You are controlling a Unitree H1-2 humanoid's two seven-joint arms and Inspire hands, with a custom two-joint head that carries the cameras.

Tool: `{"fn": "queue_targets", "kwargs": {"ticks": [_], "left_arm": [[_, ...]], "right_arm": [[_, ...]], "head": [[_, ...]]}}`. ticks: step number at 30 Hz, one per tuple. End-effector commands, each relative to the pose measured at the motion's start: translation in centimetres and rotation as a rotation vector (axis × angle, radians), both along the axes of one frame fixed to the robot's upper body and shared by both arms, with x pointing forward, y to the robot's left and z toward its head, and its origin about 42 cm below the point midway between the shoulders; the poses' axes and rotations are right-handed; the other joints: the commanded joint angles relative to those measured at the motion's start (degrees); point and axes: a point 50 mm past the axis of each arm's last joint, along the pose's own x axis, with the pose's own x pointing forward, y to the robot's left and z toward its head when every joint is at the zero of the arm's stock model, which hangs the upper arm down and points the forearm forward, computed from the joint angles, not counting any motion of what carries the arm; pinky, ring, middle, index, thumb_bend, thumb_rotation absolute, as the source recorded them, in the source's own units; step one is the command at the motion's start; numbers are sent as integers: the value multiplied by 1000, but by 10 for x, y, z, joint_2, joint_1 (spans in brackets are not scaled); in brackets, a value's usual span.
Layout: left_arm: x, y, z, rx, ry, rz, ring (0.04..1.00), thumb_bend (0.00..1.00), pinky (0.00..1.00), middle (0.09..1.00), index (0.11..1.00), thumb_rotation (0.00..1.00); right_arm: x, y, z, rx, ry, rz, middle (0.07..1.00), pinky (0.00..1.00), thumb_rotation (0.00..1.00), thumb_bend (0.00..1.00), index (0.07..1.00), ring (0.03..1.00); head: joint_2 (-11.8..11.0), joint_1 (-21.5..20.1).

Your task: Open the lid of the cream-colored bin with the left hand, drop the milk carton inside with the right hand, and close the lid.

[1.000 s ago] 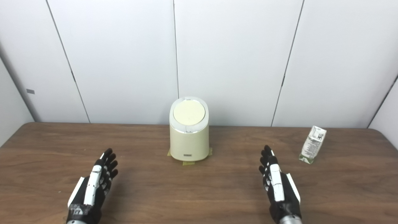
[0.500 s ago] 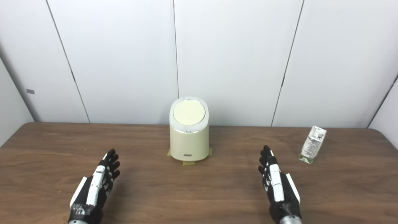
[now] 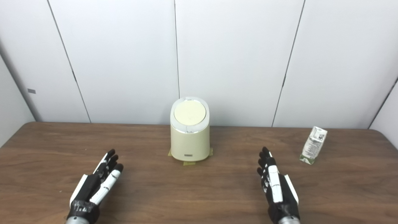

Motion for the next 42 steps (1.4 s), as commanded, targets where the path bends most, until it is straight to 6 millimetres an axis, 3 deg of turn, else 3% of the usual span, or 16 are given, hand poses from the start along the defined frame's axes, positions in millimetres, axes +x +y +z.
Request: {"fn": "queue_targets", "kwargs": {"ticks": [1, 4, 9, 16, 21, 30, 35, 42], "left_arm": [[23, -3, 45, 73, -130, -16, 975, 738, 993, 966, 1000, 401], [47, -3, 77, 179, -165, -41, 940, 801, 917, 958, 1000, 380], [86, -9, 127, 284, -260, -105, 942, 824, 881, 976, 1000, 310], [135, -32, 168, 409, -293, -146, 934, 856, 856, 971, 1000, 192], [161, -51, 182, 437, -280, -161, 930, 874, 836, 969, 994, 127], [205, -82, 201, 574, -230, -180, 928, 879, 789, 981, 999, 110], [222, -98, 209, 587, -197, -186, 930, 858, 813, 976, 1000, 79], [238, -115, 206, 650, -189, -171, 882, 868, 764, 948, 981, 15]], "right_arm": [[9, 3, 19, 5, -95, 19, 1000, 1000, 1000, 657, 995, 1000], [12, 1, 17, 7, -99, 18, 1000, 1000, 1000, 660, 998, 1000], [14, 0, 15, 12, -100, 13, 994, 1000, 1000, 673, 995, 995], [16, -3, 14, 9, -99, 18, 997, 1000, 1000, 673, 990, 996], [17, -2, 13, 9, -95, 22, 993, 1000, 1000, 664, 990, 993], [18, 4, 13, 14, -91, 24, 991, 1000, 1000, 674, 991, 995], [18, 6, 14, 19, -97, 25, 988, 1000, 1000, 659, 987, 989], [19, 11, 17, 21, -107, 22, 989, 1000, 1000, 669, 989, 991]], "head": [[1, 1], [-1, -2], [-2, 1], [3, 9], [4, 12], [3, 11], [3, 10], [3, 7]]}}
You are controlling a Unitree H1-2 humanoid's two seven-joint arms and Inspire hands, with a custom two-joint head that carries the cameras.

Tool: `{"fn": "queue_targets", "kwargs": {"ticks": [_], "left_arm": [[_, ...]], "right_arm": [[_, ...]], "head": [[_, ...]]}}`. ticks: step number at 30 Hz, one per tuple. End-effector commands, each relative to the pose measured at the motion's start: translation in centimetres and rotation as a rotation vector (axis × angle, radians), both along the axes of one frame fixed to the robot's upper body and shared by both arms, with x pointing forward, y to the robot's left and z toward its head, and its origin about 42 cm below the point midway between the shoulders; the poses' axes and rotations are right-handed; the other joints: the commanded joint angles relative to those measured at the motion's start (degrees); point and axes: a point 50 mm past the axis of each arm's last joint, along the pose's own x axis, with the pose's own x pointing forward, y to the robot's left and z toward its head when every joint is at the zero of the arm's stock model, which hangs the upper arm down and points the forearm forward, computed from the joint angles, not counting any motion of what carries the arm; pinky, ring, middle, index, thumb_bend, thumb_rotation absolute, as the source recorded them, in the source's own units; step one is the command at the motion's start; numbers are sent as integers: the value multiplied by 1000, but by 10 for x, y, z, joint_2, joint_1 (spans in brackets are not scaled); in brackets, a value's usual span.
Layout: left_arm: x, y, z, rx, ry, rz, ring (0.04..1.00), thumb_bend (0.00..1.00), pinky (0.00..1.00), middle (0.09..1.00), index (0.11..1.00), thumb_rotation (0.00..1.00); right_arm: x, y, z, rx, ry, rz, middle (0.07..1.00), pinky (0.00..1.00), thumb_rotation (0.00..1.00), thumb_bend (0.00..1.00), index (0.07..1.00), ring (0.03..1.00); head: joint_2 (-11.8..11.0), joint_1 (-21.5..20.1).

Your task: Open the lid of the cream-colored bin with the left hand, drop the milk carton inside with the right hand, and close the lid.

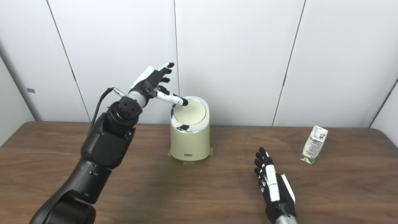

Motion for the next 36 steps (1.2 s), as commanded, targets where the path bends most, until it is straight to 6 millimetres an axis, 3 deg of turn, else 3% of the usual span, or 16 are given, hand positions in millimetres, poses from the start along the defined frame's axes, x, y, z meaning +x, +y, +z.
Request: {"fn": "queue_targets", "kwargs": {"ticks": [1, 16, 23, 36], "left_arm": [[8, -10, 39, 36, -145, 4, 871, 877, 754, 938, 974, 10], [14, -20, 14, 247, -202, -56, 878, 918, 733, 925, 947, 14], [14, -20, 6, 371, -230, -72, 874, 943, 746, 907, 936, 70], [14, -25, -3, 706, -314, -111, 906, 990, 863, 934, 956, 31]], "right_arm": [[10, 6, 23, 10, -108, 5, 989, 1000, 1000, 671, 990, 992], [9, 10, 30, 12, -116, -8, 992, 1000, 1000, 661, 995, 990], [9, 12, 32, -28, -120, -20, 978, 977, 1000, 653, 986, 977], [8, 15, 34, -34, -130, -17, 976, 980, 1000, 658, 983, 977]], "head": [[1, 1], [10, 0], [13, 0], [18, -3]]}}
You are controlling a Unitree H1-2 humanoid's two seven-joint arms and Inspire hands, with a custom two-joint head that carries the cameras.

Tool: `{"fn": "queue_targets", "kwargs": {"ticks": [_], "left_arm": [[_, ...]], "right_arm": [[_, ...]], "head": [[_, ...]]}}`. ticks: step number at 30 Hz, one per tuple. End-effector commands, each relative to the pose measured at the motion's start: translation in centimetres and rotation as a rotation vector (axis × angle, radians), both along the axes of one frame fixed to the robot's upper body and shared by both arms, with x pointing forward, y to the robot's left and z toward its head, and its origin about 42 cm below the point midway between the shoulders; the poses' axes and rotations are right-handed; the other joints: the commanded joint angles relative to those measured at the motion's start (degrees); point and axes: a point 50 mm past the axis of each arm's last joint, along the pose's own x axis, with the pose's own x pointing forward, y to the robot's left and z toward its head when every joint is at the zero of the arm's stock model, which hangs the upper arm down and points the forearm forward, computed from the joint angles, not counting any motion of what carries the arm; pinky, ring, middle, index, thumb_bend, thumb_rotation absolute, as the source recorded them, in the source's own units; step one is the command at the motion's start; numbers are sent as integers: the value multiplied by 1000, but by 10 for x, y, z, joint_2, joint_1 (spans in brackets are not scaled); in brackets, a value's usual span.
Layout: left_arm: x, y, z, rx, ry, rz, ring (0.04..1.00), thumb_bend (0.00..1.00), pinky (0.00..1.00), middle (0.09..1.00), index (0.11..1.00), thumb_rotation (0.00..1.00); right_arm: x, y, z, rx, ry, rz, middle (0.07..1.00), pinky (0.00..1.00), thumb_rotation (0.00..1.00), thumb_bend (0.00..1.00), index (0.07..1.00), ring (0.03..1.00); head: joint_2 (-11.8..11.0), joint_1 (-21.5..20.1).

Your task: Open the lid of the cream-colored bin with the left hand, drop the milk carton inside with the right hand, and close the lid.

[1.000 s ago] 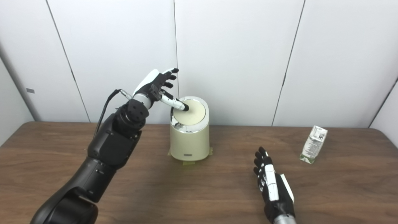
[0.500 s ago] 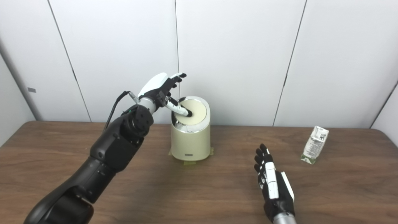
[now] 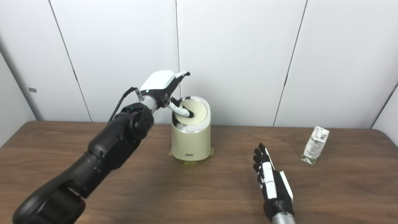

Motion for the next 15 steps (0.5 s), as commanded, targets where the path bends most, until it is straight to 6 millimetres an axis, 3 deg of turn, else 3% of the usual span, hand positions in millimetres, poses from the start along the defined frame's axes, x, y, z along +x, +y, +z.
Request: {"fn": "queue_targets", "kwargs": {"ticks": [1, 10, 15], "left_arm": [[4, -3, 16, 94, -55, 1, 906, 988, 860, 930, 960, 25], [1, -3, 15, 154, -52, -2, 908, 971, 871, 921, 965, 4], [2, 6, 34, -123, 22, 13, 894, 892, 806, 924, 941, 77]], "right_arm": [[8, 5, 24, 3, -101, 10, 976, 980, 1000, 662, 983, 976], [9, 7, 25, 3, -105, 10, 972, 983, 1000, 659, 983, 972], [9, 7, 25, 3, -101, 6, 973, 982, 1000, 653, 982, 972]], "head": [[1, 0], [1, -2], [1, -4]]}}
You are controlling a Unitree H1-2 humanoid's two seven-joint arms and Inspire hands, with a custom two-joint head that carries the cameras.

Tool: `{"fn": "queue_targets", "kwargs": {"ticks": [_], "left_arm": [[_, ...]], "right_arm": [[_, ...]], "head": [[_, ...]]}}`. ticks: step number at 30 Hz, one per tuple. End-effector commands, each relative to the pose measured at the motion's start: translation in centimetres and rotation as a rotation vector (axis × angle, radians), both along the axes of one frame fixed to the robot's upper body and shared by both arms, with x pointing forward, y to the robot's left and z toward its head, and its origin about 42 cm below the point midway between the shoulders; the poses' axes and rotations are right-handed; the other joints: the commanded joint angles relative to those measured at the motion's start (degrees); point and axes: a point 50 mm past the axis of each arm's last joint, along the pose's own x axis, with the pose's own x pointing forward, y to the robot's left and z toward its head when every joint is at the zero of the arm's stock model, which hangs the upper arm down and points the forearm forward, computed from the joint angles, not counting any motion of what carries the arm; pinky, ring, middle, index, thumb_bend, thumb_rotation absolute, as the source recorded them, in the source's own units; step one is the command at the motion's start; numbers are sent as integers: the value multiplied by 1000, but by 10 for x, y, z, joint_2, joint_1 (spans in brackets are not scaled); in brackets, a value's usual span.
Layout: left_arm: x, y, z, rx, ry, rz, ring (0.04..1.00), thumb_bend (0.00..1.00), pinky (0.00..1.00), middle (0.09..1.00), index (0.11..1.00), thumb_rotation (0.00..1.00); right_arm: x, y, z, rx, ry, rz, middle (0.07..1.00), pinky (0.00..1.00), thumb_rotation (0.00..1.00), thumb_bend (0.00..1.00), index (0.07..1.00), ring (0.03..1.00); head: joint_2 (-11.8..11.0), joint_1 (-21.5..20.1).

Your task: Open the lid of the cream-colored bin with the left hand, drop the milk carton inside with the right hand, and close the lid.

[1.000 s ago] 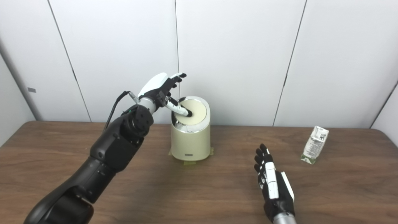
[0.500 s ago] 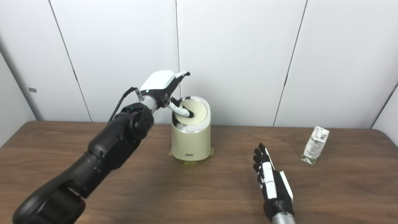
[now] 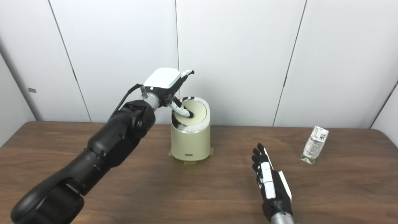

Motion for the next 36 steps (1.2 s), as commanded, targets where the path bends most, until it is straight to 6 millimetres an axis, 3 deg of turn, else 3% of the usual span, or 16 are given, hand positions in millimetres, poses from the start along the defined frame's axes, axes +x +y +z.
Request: {"fn": "queue_targets", "kwargs": {"ticks": [1, 3, 6, 10, 12, 17, 23, 27, 32, 36], "left_arm": [[1, 3, 30, -144, -13, 14, 888, 870, 780, 922, 935, 93], [-4, 9, 43, -315, -2, 21, 855, 737, 733, 892, 918, 187], [-13, 20, 56, -517, 11, 12, 801, 605, 668, 861, 903, 244], [-29, 36, 64, -690, 25, 16, 828, 452, 762, 857, 873, 373], [-40, 44, 61, -732, 16, 21, 854, 424, 803, 871, 872, 438], [-60, 61, 39, -833, 40, -11, 856, 329, 786, 858, 861, 749], [-90, 74, 10, -925, 85, 3, 895, 351, 851, 883, 901, 842], [-115, 83, -10, -1007, 82, 30, 889, 333, 863, 883, 897, 834], [-144, 93, -39, -1037, 94, 47, 900, 391, 884, 906, 916, 944], [-166, 97, -62, -1068, 104, 75, 913, 400, 888, 918, 925, 910]], "right_arm": [[9, 4, 25, 2, -100, 7, 972, 981, 1000, 651, 982, 972], [9, 4, 25, 3, -99, 5, 974, 983, 1000, 651, 981, 973], [9, 3, 25, 4, -98, 6, 974, 984, 1000, 653, 980, 973], [8, 3, 26, 14, -97, 13, 982, 990, 1000, 652, 987, 980], [8, 2, 26, 14, -97, 14, 983, 992, 1000, 652, 987, 981], [9, 0, 26, 0, -97, 12, 975, 981, 1000, 642, 981, 973], [8, -2, 28, -1, -98, 14, 970, 986, 1000, 653, 976, 974], [7, -6, 28, 1, -105, 5, 969, 982, 998, 656, 974, 973], [6, -13, 27, -1, -112, -2, 964, 963, 885, 654, 970, 965], [6, -20, 29, -15, -119, -18, 968, 931, 766, 651, 963, 958]], "head": [[0, 0], [2, 0], [2, 0], [5, 0], [5, 0], [8, 1], [10, -2], [11, -4], [15, -4], [18, -14]]}}
